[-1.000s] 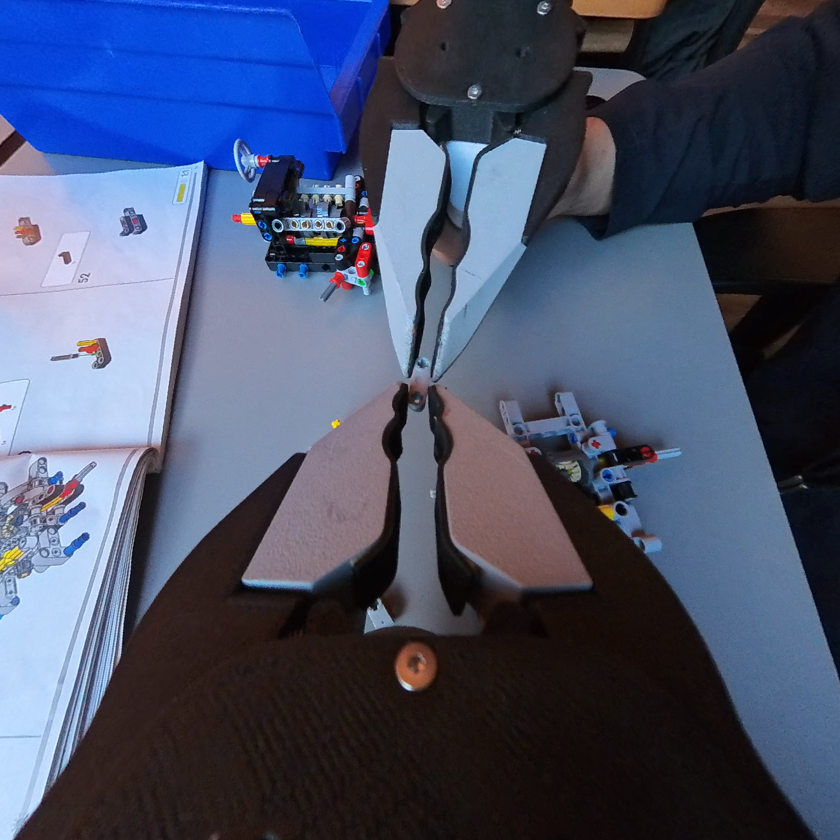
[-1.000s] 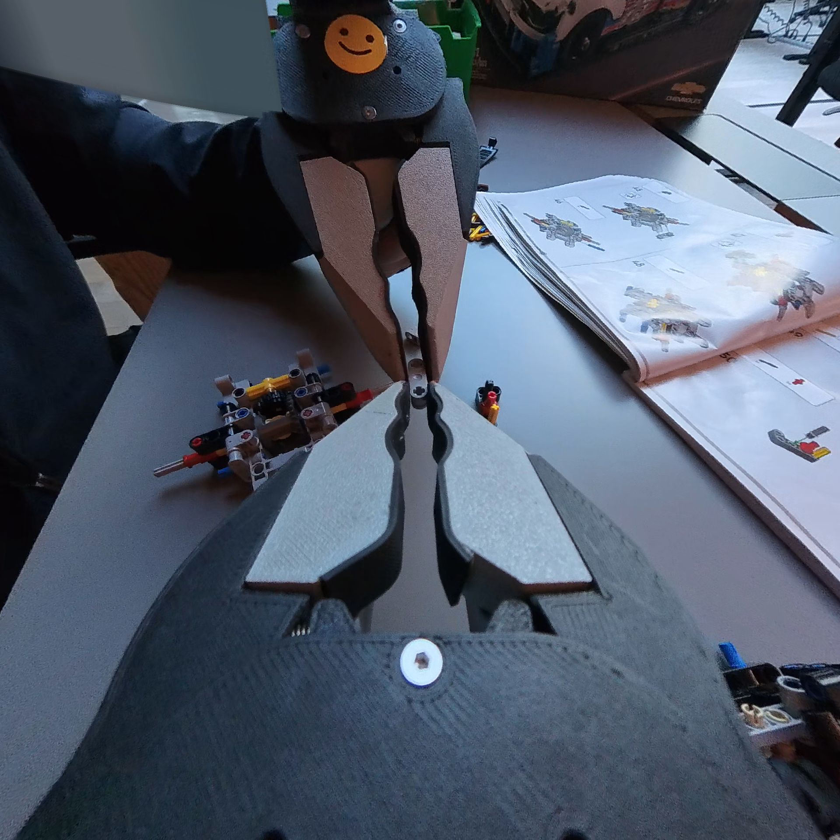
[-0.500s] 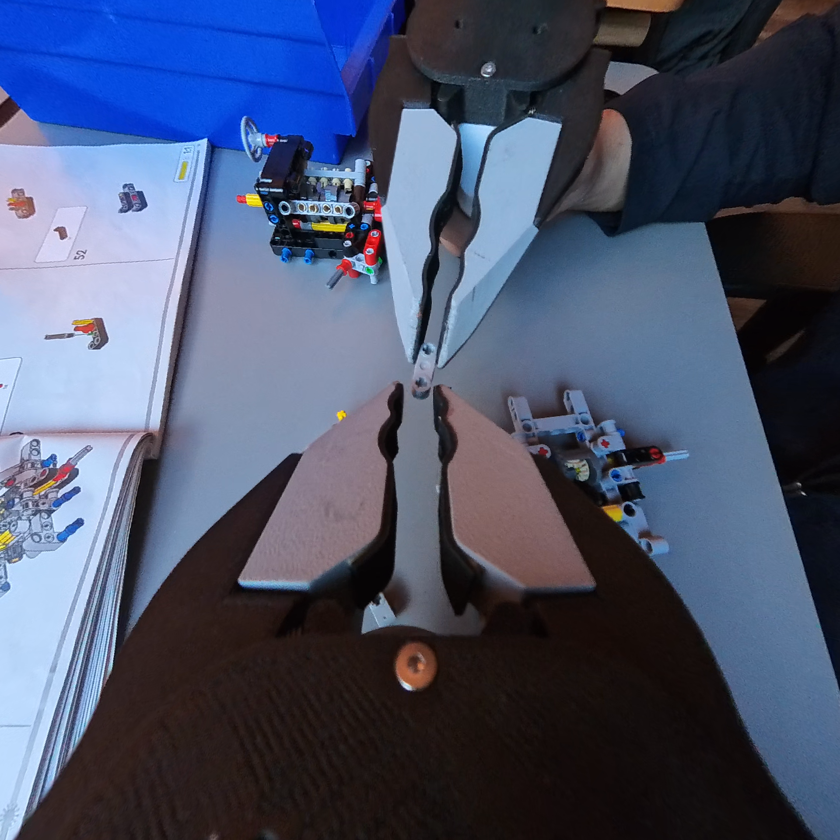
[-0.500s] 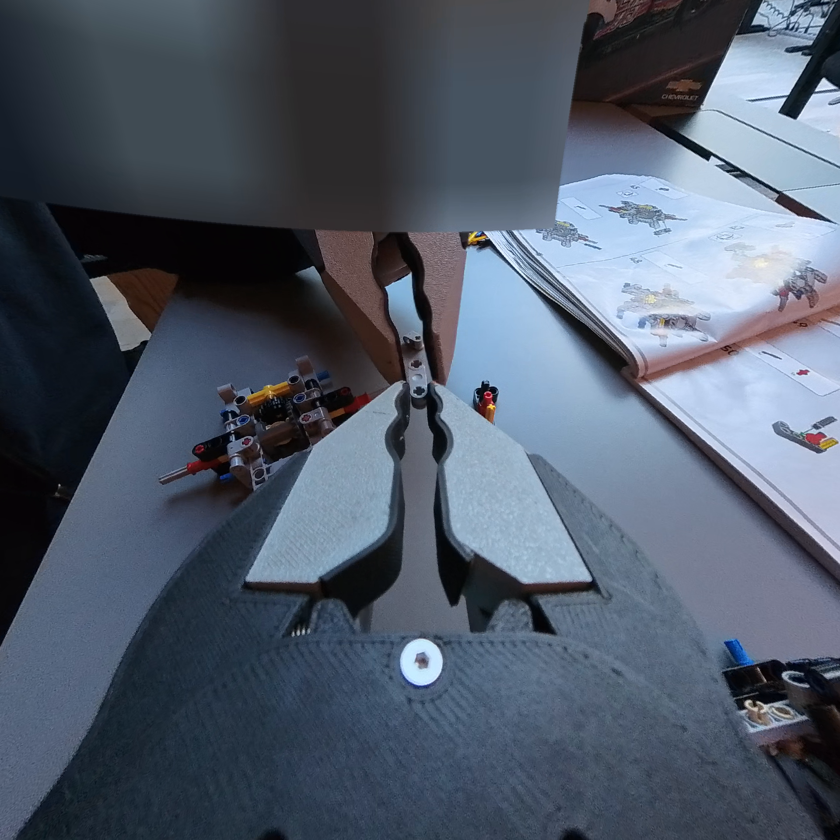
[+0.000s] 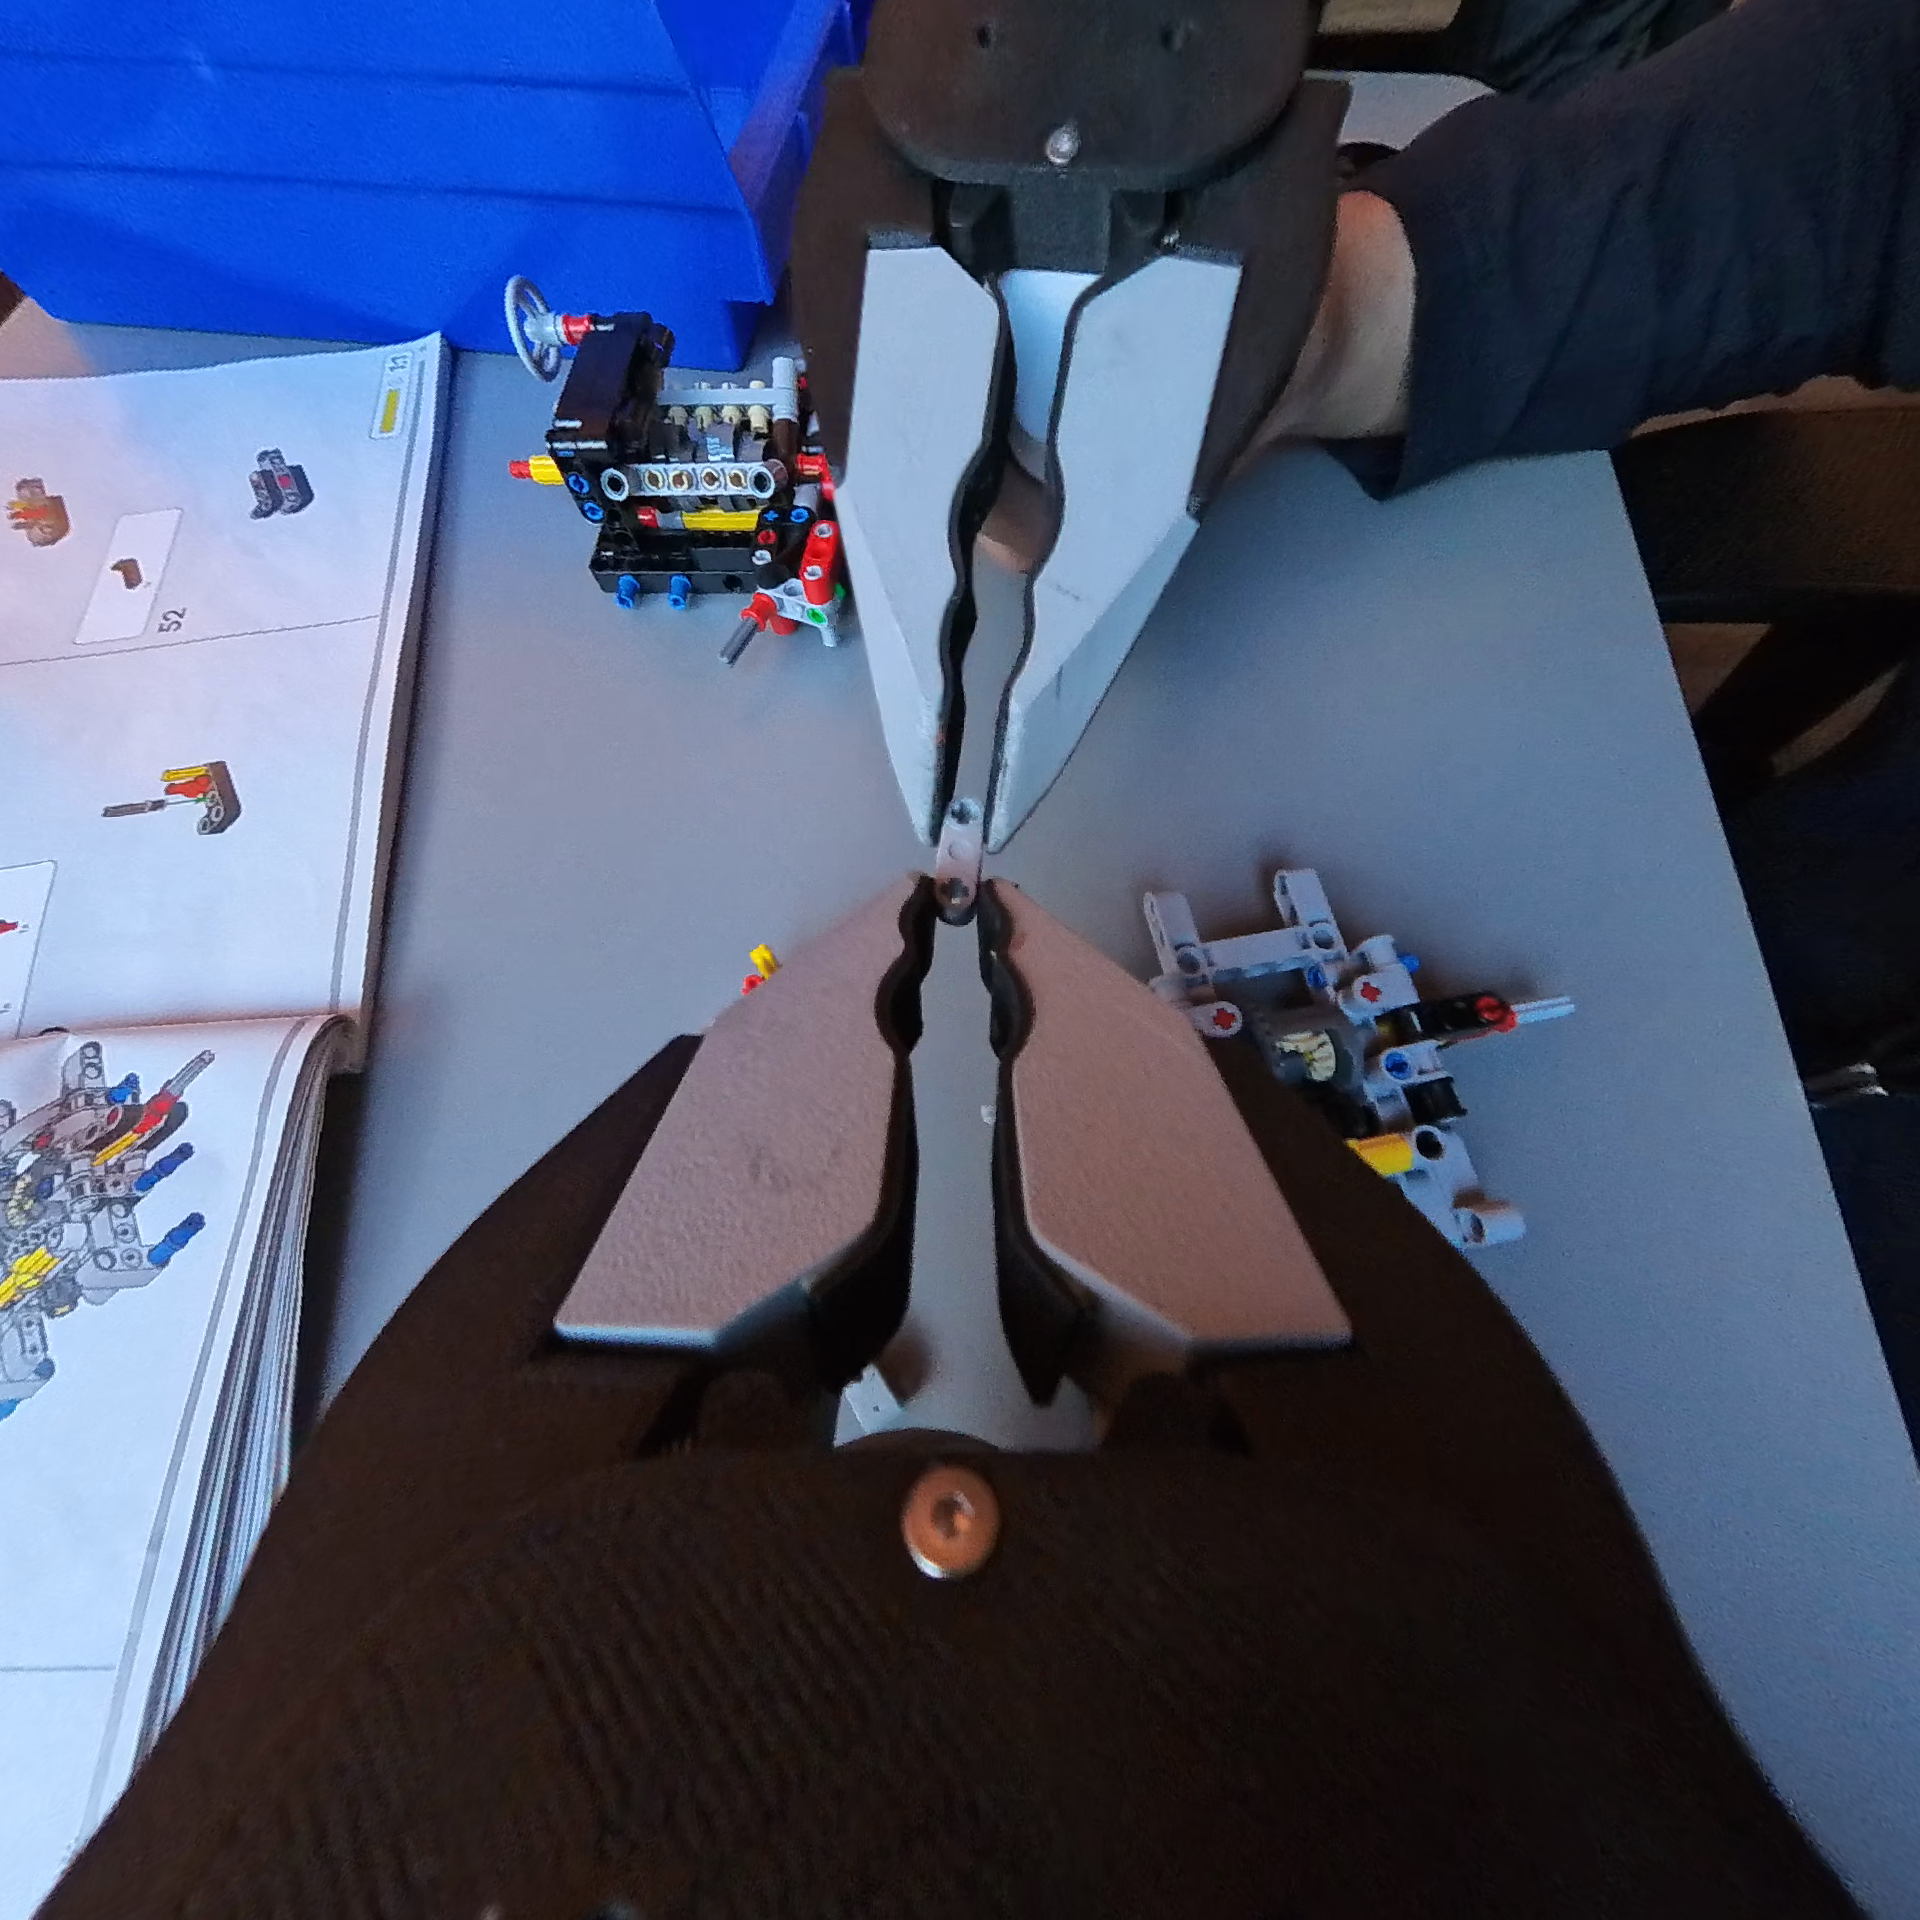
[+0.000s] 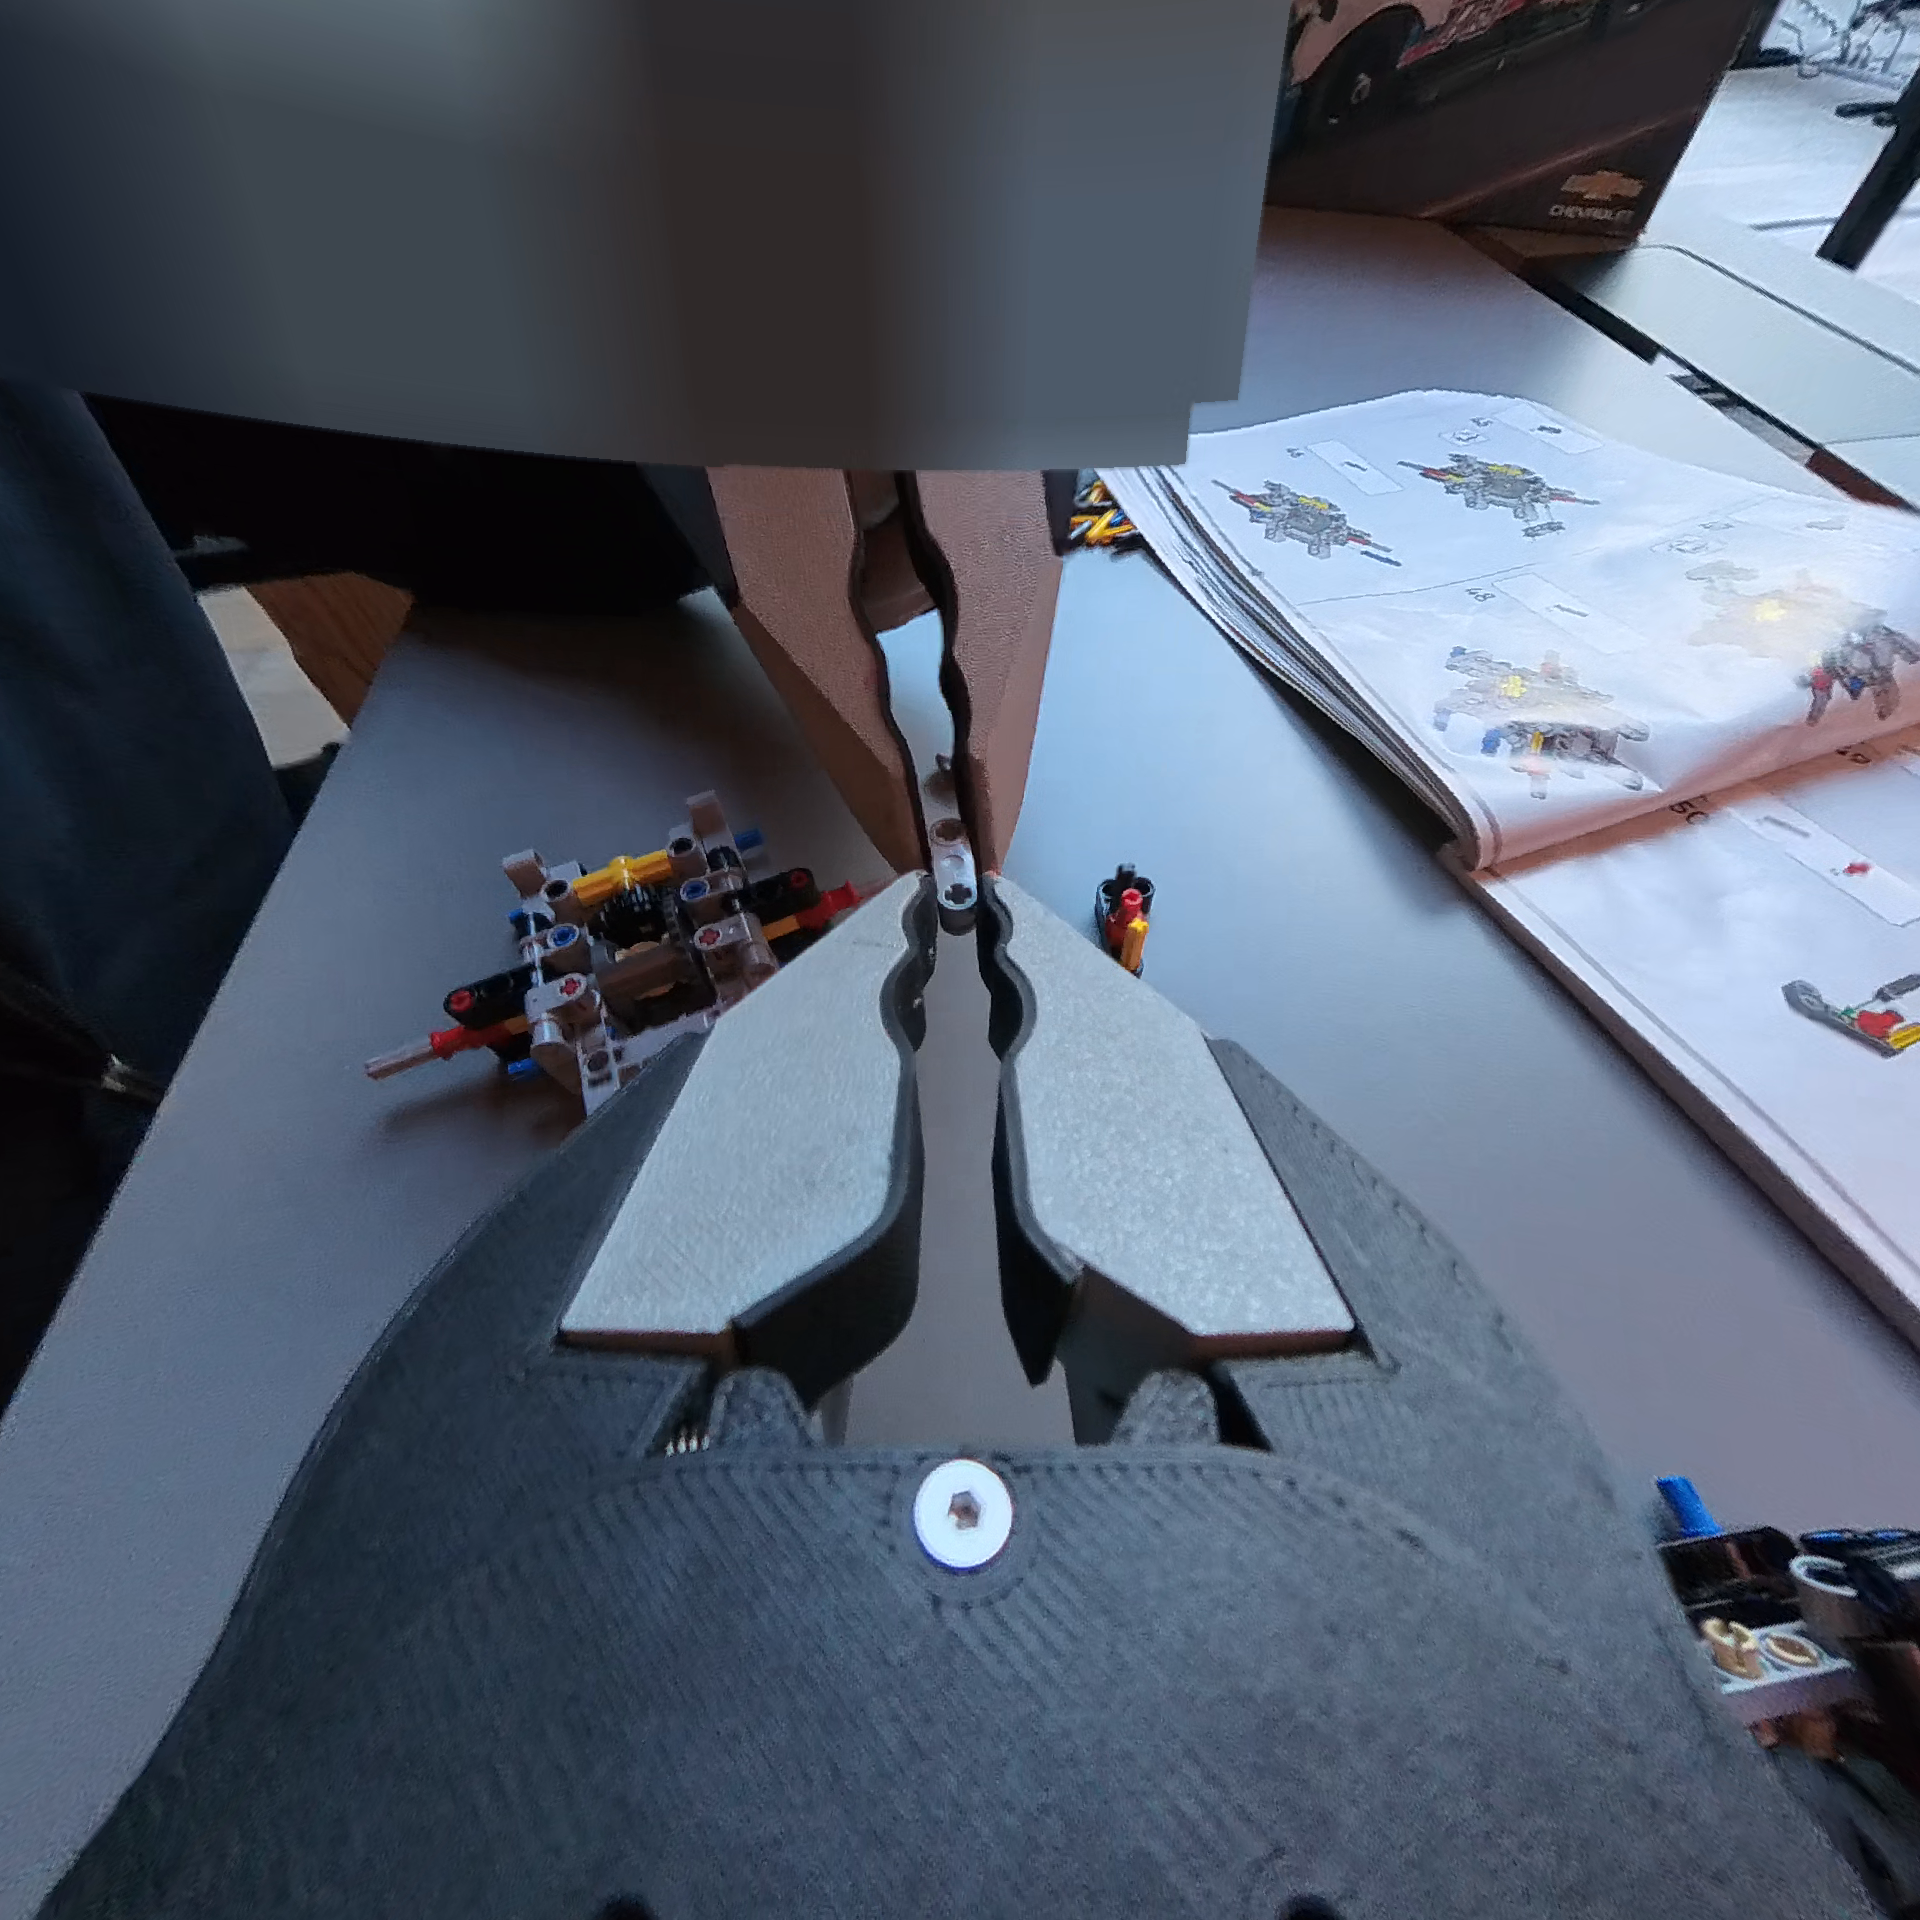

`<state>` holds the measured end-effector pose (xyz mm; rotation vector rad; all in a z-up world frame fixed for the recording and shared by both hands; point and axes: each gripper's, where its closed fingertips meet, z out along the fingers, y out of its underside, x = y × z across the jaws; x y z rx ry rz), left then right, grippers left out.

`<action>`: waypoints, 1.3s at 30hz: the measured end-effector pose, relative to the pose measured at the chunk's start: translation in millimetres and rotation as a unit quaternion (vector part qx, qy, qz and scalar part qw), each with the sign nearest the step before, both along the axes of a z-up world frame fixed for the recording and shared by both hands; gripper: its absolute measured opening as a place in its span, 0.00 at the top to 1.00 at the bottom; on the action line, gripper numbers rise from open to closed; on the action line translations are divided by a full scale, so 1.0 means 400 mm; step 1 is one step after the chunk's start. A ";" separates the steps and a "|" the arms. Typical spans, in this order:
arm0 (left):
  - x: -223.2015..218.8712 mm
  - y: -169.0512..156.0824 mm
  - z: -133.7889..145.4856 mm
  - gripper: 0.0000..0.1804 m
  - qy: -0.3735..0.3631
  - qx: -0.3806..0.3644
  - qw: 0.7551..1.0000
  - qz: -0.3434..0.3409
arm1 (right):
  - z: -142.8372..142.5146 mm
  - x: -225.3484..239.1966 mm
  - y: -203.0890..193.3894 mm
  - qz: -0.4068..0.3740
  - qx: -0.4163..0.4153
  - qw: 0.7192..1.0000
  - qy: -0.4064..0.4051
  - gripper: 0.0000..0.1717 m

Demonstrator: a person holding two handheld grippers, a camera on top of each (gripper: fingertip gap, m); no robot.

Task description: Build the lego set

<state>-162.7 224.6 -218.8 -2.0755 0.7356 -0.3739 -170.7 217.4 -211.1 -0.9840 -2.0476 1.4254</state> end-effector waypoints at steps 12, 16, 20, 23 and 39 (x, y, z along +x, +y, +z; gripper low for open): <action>0.000 -0.002 0.001 0.97 -0.004 0.000 1.000 -0.003 | -0.004 -0.007 -0.010 -0.005 0.056 0.998 0.032 0.97; 0.002 -0.006 -0.007 0.97 0.001 -0.008 1.000 -0.007 | -0.011 -0.008 -0.015 -0.004 0.087 0.995 0.041 0.97; 0.010 -0.014 -0.010 0.97 -0.021 -0.026 0.999 -0.016 | -0.016 -0.001 -0.023 0.010 0.079 0.996 0.030 0.97; -0.023 -0.002 -0.011 0.90 -0.007 -0.019 1.000 0.010 | -0.021 -0.013 -0.011 -0.010 0.080 0.997 0.018 0.97; -0.106 0.051 -0.082 0.87 0.010 -0.062 0.997 0.044 | -0.075 -0.075 0.086 -0.045 0.150 0.985 -0.071 0.98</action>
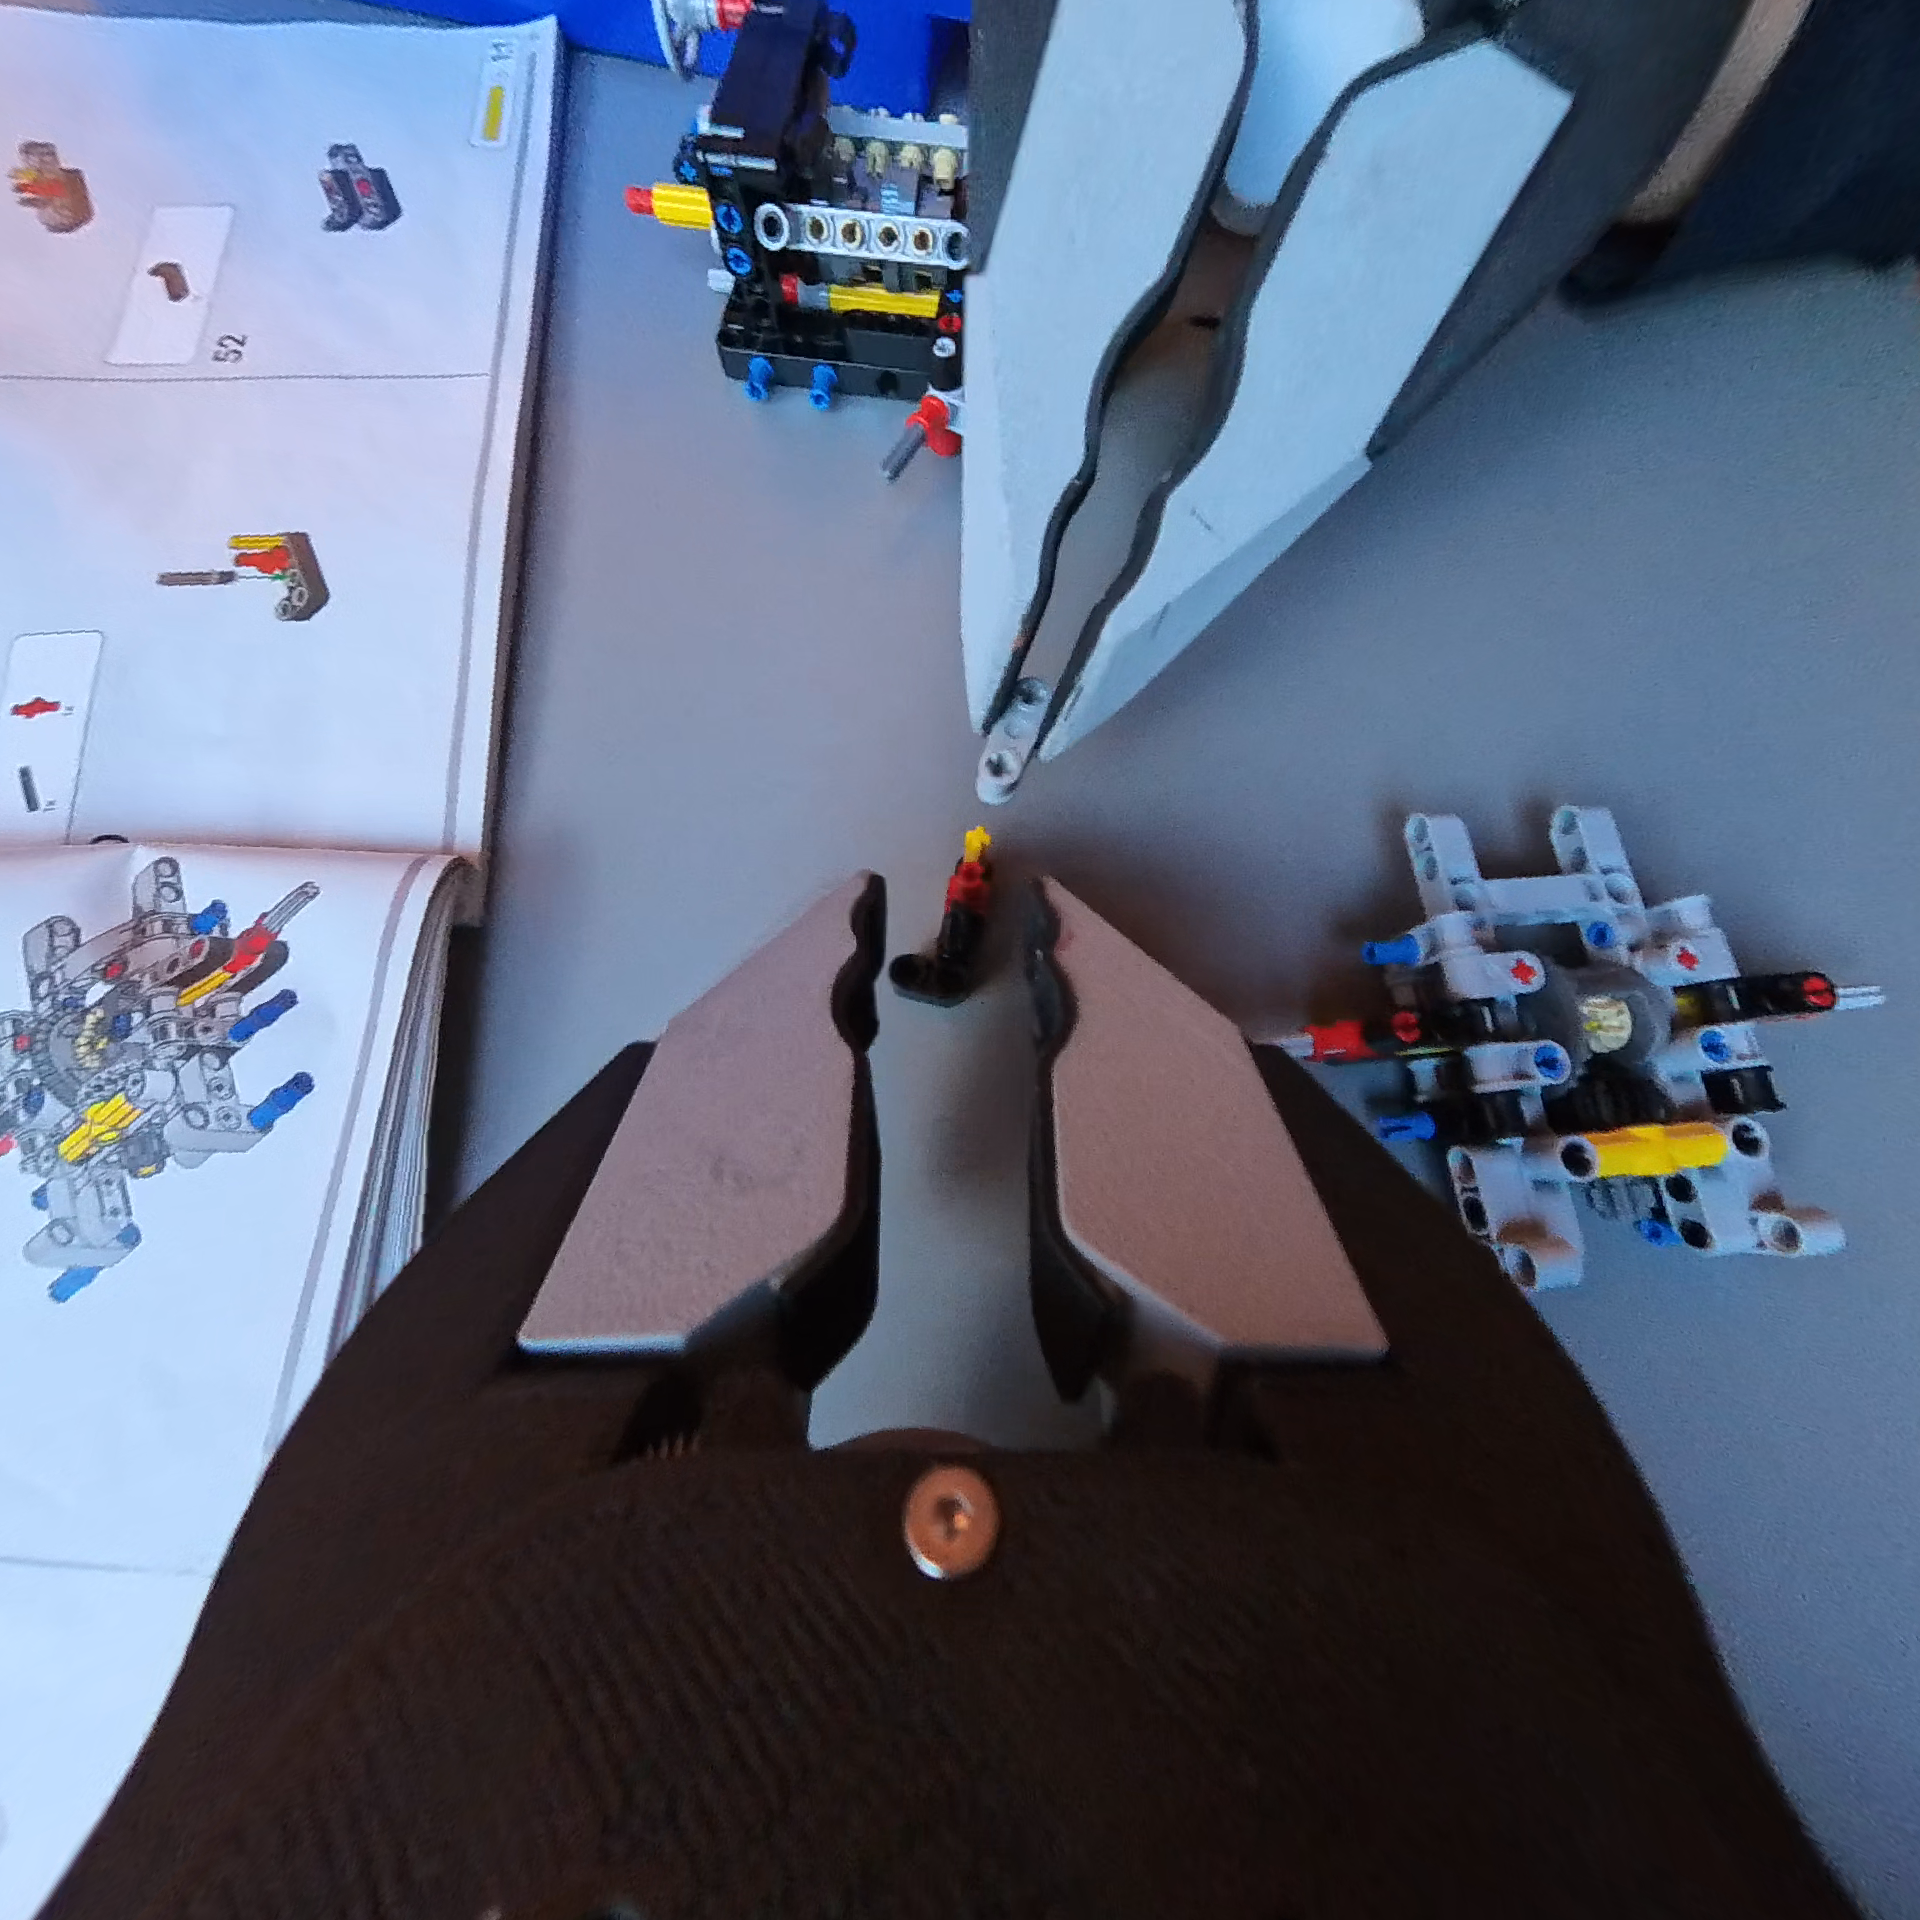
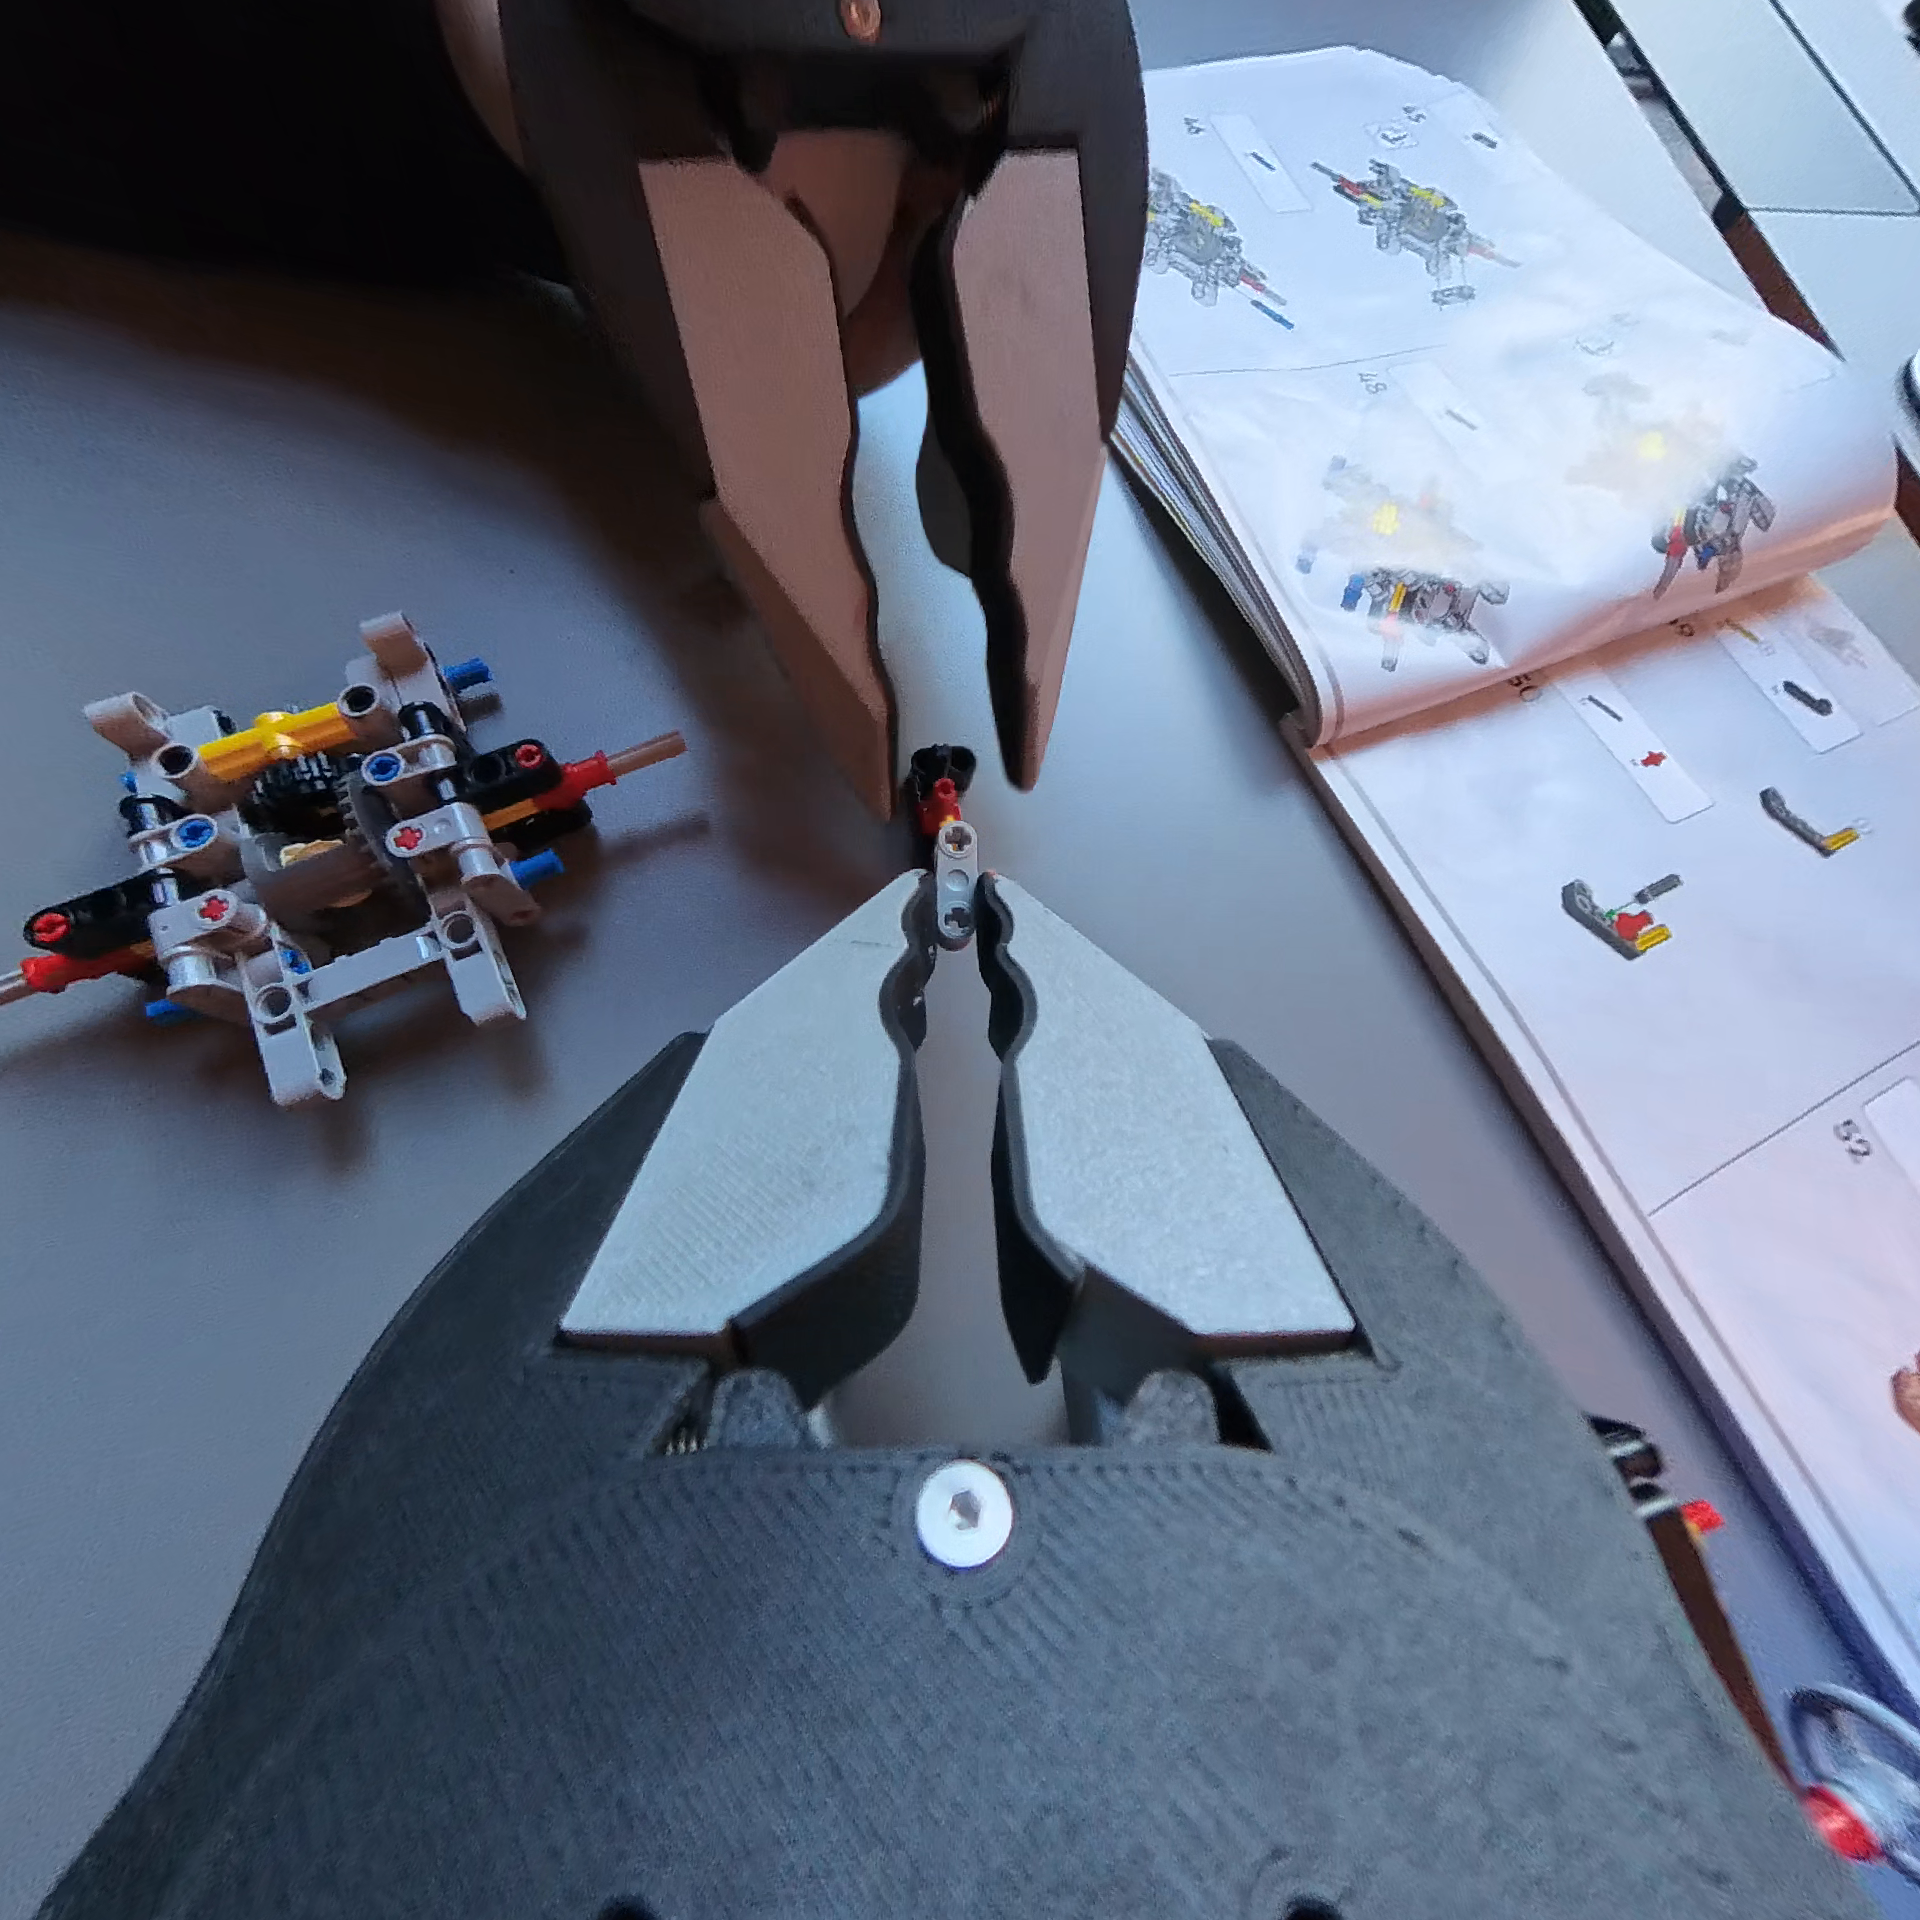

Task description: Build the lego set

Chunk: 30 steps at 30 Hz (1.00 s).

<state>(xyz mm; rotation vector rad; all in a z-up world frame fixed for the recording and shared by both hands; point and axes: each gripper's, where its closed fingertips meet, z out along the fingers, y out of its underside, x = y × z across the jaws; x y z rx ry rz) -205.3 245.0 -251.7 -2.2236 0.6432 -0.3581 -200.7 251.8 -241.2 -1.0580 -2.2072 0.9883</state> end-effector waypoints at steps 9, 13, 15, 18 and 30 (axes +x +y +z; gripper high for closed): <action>0.010 0.006 0.037 0.93 -0.010 0.043 0.999 -0.008 | 0.028 -0.017 -0.024 0.023 0.021 0.999 -0.011 0.98; 0.023 0.004 0.064 0.97 -0.029 0.065 0.997 -0.018 | 0.043 -0.010 -0.032 0.032 0.013 0.999 0.000 0.98; 0.029 0.001 0.064 0.97 -0.037 0.065 0.997 -0.024 | 0.044 -0.007 -0.035 0.036 0.004 0.999 0.000 0.98; 0.033 -0.003 0.062 0.97 -0.032 0.068 0.997 -0.032 | 0.041 -0.002 -0.040 0.044 0.001 0.999 0.001 0.98; 0.050 -0.012 0.060 0.98 -0.007 0.071 0.996 -0.049 | 0.031 0.031 -0.036 0.103 0.061 0.993 0.009 0.98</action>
